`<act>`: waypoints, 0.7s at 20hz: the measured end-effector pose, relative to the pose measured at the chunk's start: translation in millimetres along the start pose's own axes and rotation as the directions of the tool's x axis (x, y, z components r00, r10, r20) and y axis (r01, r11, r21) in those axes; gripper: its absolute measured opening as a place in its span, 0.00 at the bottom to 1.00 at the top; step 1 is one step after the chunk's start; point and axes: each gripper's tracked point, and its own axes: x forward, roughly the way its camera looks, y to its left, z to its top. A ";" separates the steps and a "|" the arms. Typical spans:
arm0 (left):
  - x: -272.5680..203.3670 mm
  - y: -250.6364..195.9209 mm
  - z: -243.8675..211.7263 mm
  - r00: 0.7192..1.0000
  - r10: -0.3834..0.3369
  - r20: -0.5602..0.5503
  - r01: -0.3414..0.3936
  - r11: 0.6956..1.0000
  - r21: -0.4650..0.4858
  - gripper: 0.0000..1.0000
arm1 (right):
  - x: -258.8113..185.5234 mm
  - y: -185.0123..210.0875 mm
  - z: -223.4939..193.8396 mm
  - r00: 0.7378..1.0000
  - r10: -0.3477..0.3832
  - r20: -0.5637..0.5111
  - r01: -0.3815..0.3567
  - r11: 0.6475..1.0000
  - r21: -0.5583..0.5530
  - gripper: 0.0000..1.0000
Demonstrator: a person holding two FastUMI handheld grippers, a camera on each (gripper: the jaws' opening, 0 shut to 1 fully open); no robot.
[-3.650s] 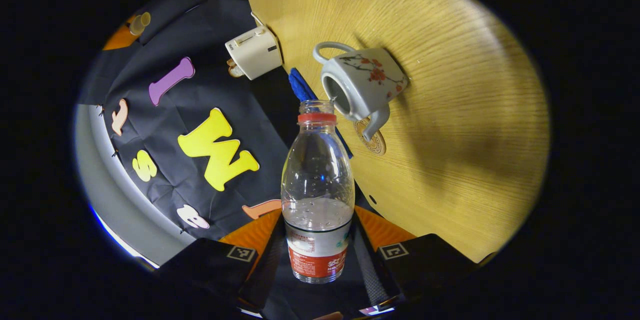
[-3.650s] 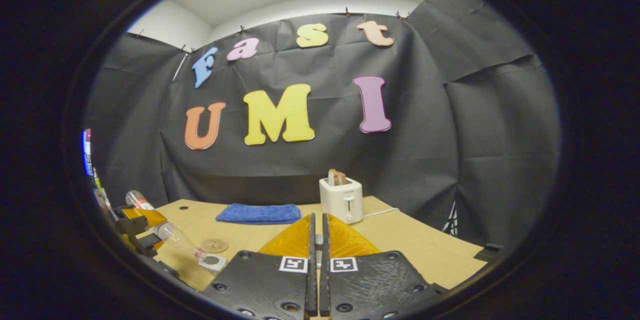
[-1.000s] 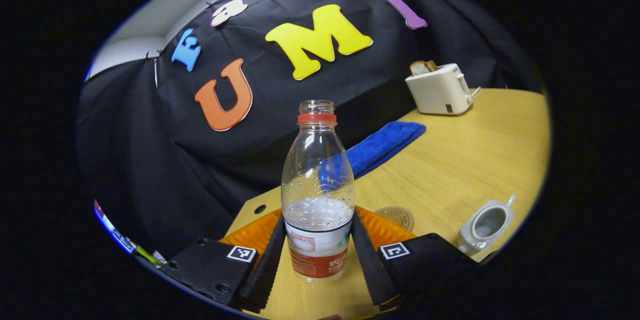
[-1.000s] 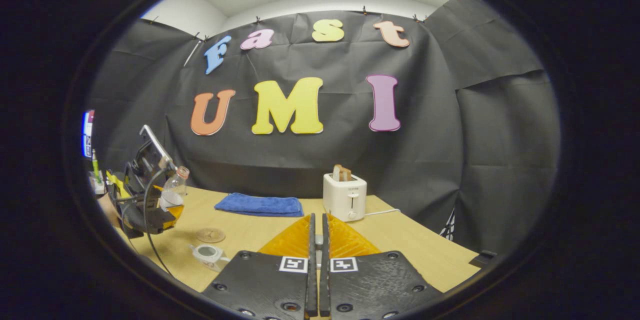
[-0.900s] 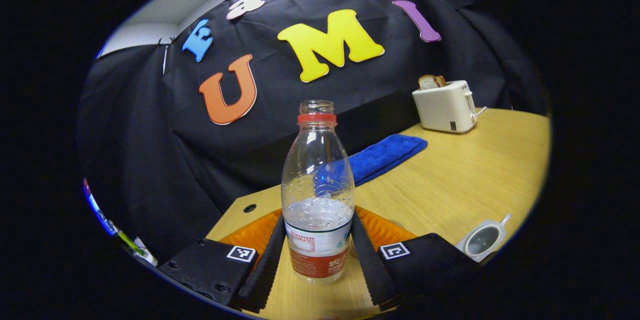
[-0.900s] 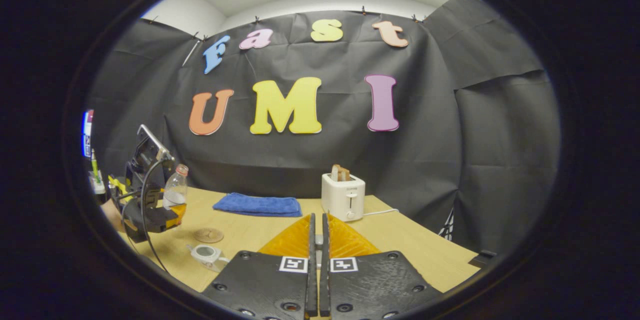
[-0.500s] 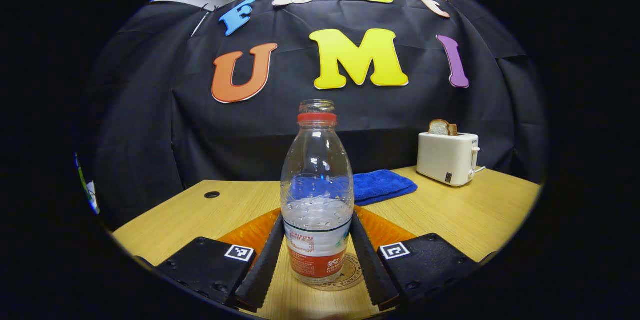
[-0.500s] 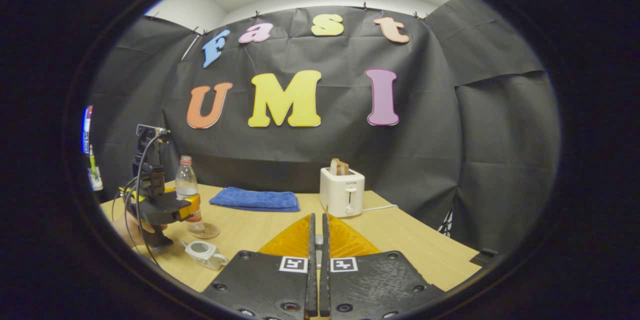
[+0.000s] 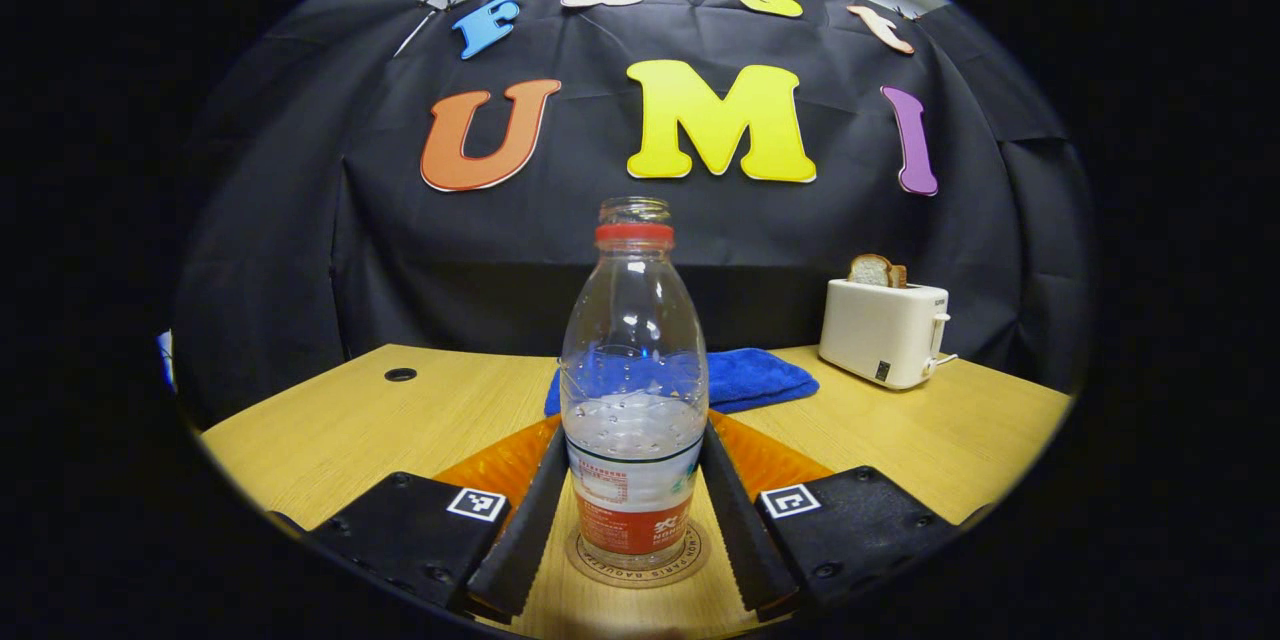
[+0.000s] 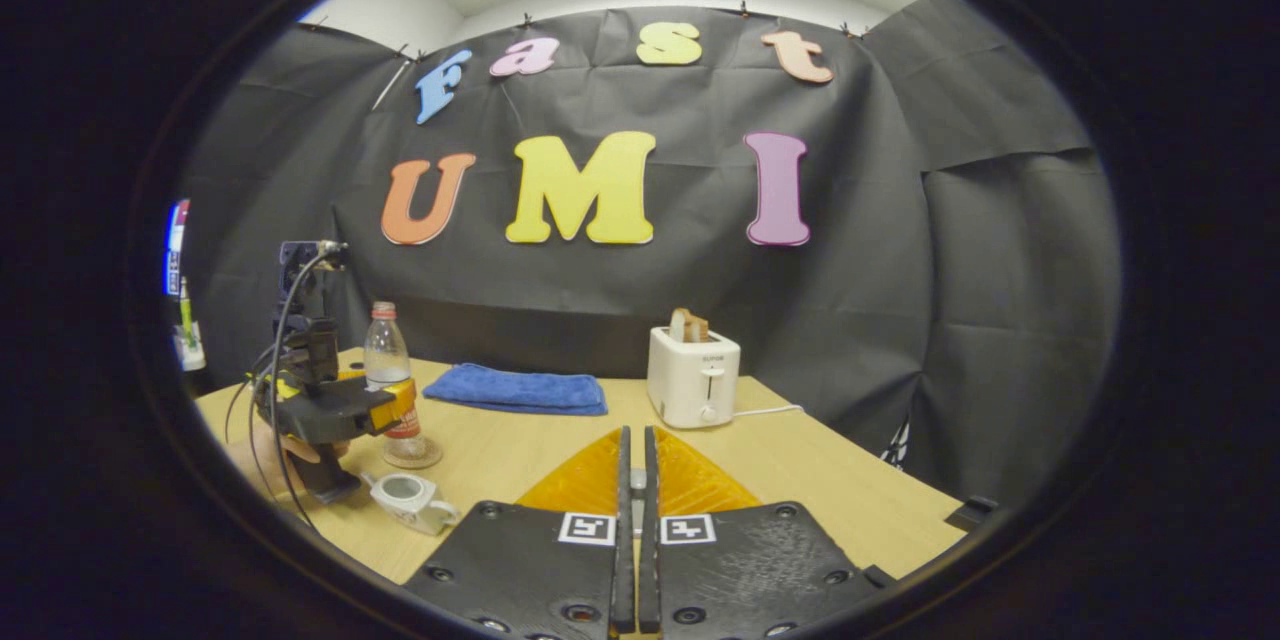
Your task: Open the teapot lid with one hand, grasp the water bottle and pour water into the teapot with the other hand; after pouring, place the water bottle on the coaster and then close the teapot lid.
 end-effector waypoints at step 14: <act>-7.5 -0.7 -9.9 1.000 -0.002 -0.009 0.002 0.999 0.044 0.91 | 1.3 -0.6 -3.3 1.000 -0.003 -0.007 0.003 1.000 -0.011 0.00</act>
